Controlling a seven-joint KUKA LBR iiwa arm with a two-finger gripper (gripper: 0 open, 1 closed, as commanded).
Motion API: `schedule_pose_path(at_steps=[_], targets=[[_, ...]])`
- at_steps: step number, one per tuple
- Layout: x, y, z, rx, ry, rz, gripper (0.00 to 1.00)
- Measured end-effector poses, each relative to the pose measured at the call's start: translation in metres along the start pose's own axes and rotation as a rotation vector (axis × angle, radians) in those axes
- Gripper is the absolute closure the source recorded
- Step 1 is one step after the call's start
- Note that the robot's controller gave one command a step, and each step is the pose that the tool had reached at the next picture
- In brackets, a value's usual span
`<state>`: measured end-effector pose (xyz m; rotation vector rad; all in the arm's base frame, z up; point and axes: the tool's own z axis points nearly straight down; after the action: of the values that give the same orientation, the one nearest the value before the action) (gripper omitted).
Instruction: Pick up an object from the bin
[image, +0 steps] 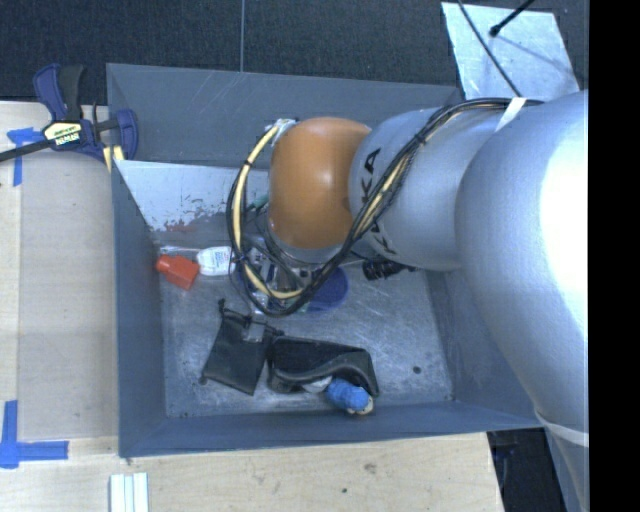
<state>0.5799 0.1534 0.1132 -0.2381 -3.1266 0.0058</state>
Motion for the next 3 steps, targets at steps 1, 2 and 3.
schedule_pose_path(at_steps=[1,2,3], targets=[[0.03,-0.011,0.041,-0.009,-0.015,0.184,0.0],[0.028,-0.011,0.038,-0.013,-0.022,0.186,1.0],[0.038,0.0,-0.016,-0.009,-0.013,0.167,1.0]])
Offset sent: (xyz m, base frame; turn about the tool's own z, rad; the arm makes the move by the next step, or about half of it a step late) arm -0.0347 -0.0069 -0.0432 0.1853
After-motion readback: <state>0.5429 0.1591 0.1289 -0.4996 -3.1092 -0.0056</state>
